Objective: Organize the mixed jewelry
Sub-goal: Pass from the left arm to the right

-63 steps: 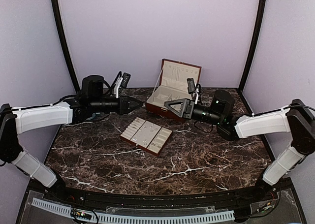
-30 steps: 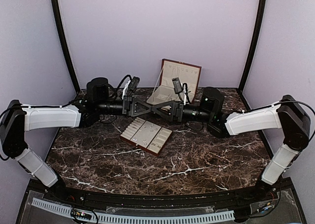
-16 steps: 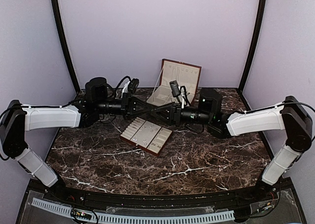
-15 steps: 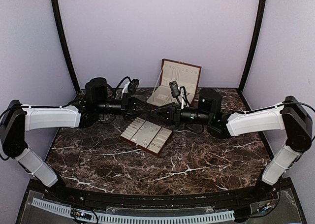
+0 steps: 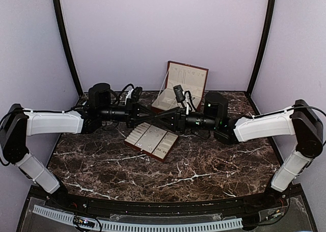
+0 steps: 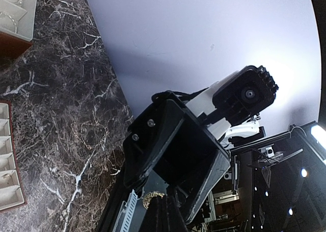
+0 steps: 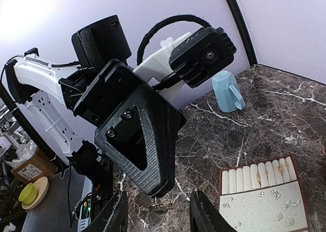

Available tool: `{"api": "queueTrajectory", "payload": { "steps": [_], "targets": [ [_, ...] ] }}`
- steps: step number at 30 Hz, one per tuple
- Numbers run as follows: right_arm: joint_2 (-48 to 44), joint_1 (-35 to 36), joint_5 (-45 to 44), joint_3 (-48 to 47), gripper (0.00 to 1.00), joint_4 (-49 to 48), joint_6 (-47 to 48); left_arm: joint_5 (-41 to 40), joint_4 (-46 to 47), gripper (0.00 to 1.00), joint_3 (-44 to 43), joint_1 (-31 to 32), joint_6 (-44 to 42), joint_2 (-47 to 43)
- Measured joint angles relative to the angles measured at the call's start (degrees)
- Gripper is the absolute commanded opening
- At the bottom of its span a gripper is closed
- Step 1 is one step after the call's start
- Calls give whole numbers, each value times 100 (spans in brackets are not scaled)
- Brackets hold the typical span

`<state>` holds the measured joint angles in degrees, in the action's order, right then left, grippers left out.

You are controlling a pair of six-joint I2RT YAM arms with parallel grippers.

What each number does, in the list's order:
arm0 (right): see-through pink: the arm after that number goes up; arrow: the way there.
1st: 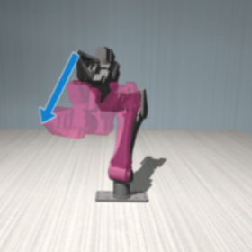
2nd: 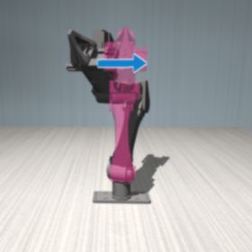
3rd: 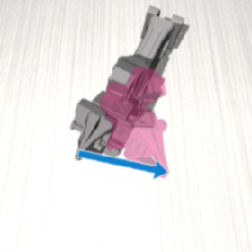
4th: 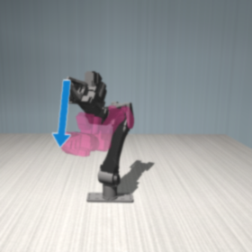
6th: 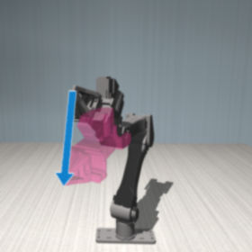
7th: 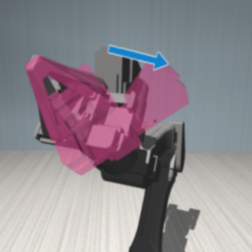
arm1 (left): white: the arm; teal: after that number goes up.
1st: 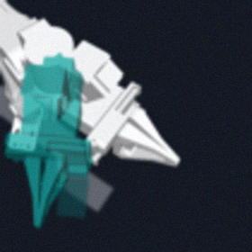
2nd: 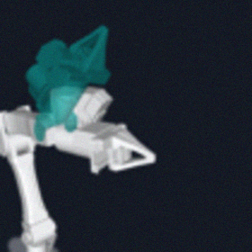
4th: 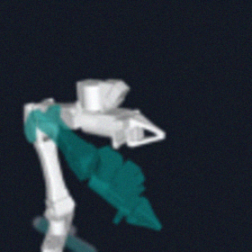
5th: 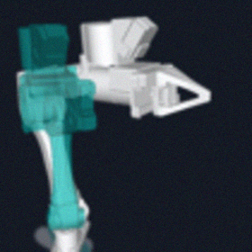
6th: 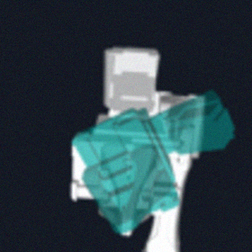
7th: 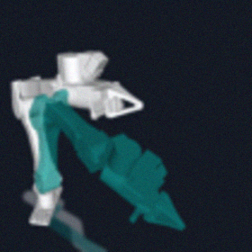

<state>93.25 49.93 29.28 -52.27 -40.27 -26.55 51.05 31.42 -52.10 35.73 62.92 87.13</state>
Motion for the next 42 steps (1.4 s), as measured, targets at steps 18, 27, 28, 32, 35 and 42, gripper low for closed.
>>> {"api": "queueTrajectory", "payload": {
  "steps": [18, 27, 28, 32, 35, 42],
  "targets": [
    [4, 2, 2, 0, 35, -44, 13, -9, 33, 0, 63, -22, 238, 0],
    [122, 2, 2, -2, 32, -48, 11, -7, 72, 0, 85, -22, 260, 0],
    [138, 2, 2, -2, 31, -57, 9, -7, 72, 0, 85, -22, 269, 0],
    [175, 2, 2, -2, 25, -70, -13, -7, 74, 0, 85, -22, 282, 0],
    [175, 2, 2, -2, 21, -96, -17, -9, 76, 0, 85, -22, 293, 0],
    [175, 7, 2, -2, 15, -144, -33, -11, 131, 0, 111, -48, 334, 0]
  ]
}}
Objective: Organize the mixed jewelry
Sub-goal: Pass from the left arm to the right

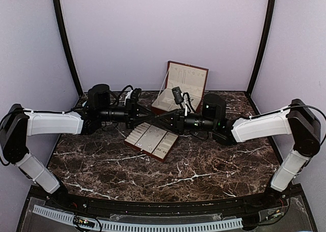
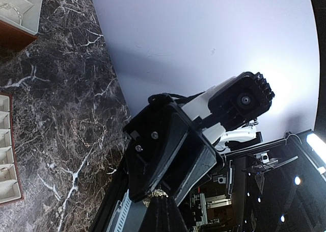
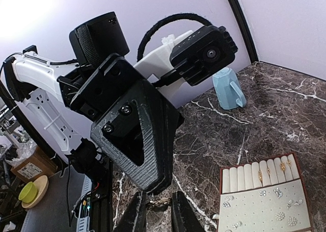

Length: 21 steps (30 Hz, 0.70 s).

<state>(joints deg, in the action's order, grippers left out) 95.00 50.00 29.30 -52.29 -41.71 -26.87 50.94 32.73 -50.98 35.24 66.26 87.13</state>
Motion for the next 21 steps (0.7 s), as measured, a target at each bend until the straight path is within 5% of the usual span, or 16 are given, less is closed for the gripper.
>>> {"api": "queueTrajectory", "payload": {
  "steps": [3, 8, 12, 21],
  "targets": [
    [0, 0, -20, 0, 14, 2, 0, -2, 55, 2, 31, -4, 4, 0],
    [-24, 0, -81, 7, 14, 68, 4, -66, 42, 35, 48, -24, -173, 0],
    [-144, -9, -92, 24, 14, 251, 22, -216, -164, 49, 83, -127, -463, -61],
    [-339, -109, -96, -179, 13, 1740, 564, -789, -1283, 61, 247, -686, -1751, -848]
  ]
}}
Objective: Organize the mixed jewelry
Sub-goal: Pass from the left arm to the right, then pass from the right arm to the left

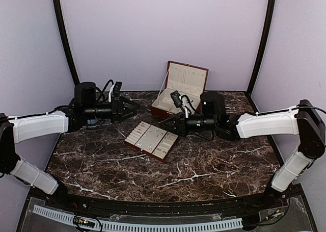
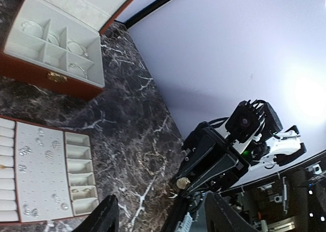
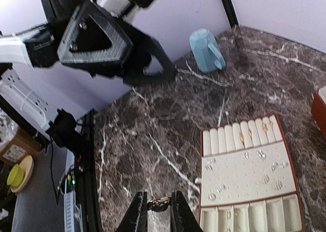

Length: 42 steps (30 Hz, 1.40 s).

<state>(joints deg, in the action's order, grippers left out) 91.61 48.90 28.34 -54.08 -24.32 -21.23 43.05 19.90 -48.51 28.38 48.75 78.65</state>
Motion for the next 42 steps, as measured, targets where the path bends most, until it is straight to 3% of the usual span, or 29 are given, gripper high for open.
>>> {"api": "queueTrajectory", "payload": {
  "steps": [6, 11, 18, 25, 36, 42],
  "targets": [
    [127, -31, -57, -754, 13, 1606, 625, -522, -920, 57, -138, -125, -1600, -297],
    [337, -44, 236, -1193, 13, 2490, 872, -496, -1001, 55, -74, -24, -2833, -472],
    [457, -120, 916, -1329, 13, 3206, 885, -990, -1027, 50, 326, 1029, -4983, -988],
    [446, -188, 1436, -1331, 13, 3368, 787, -1923, -927, 40, 743, 1832, -6524, -1054],
    [212, -225, 1753, -1296, 13, 3331, 592, -3071, -632, 29, 704, 2625, -7635, -444],
    [201, -227, 1825, -1220, 13, 3311, 566, -3423, -476, 33, 614, 2715, -7757, -170]
  ]
}}
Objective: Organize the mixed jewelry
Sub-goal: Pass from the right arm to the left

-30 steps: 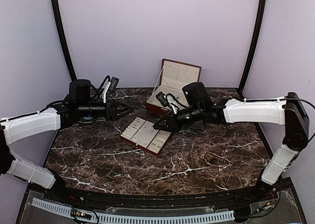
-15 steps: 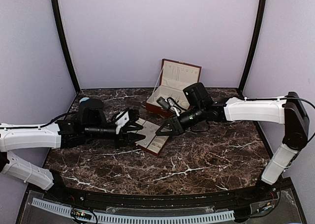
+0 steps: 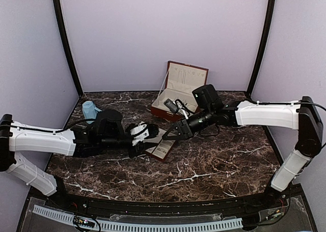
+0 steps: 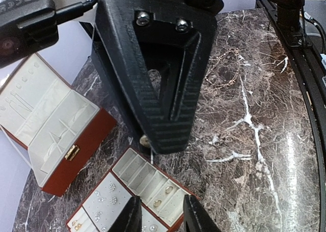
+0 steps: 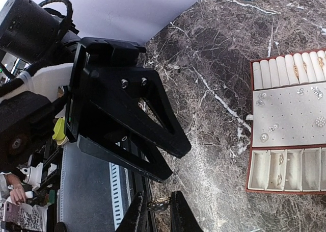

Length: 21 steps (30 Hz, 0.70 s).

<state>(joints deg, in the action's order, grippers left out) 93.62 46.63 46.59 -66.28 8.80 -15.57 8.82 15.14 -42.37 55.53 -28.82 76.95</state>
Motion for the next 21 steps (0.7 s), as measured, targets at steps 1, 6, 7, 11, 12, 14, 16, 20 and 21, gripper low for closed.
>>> {"api": "queueTrajectory", "payload": {
  "steps": [1, 6, 7, 11, 12, 14, 16, 20, 21],
  "targets": [
    [0, -2, 4, 9, 13, -2, 0, -39, 46, 33, -9, 2, -4, 4],
    [0, -2, 28, 15, 13, -2, -11, -105, 175, 33, -114, 24, -9, 42],
    [0, -2, 35, 15, 13, -2, -13, -109, 195, 32, -136, 31, -9, 52],
    [0, -2, 50, 17, 13, -2, -17, -107, 280, 29, -177, 66, -7, 107],
    [0, -2, 59, 17, 14, -2, -17, -105, 286, 28, -177, 76, -9, 118],
    [0, -2, 79, 17, 14, -2, -15, -107, 297, 27, -177, 92, -7, 155],
    [0, -2, 90, 17, 14, -2, -15, -107, 302, 26, -177, 98, -7, 192],
    [0, -2, 125, 17, 14, -2, -15, -116, 308, 24, -177, 101, 4, 216],
    [0, -2, 125, 17, 14, 0, -15, -118, 321, 24, -179, 101, 9, 216]
  ]
}}
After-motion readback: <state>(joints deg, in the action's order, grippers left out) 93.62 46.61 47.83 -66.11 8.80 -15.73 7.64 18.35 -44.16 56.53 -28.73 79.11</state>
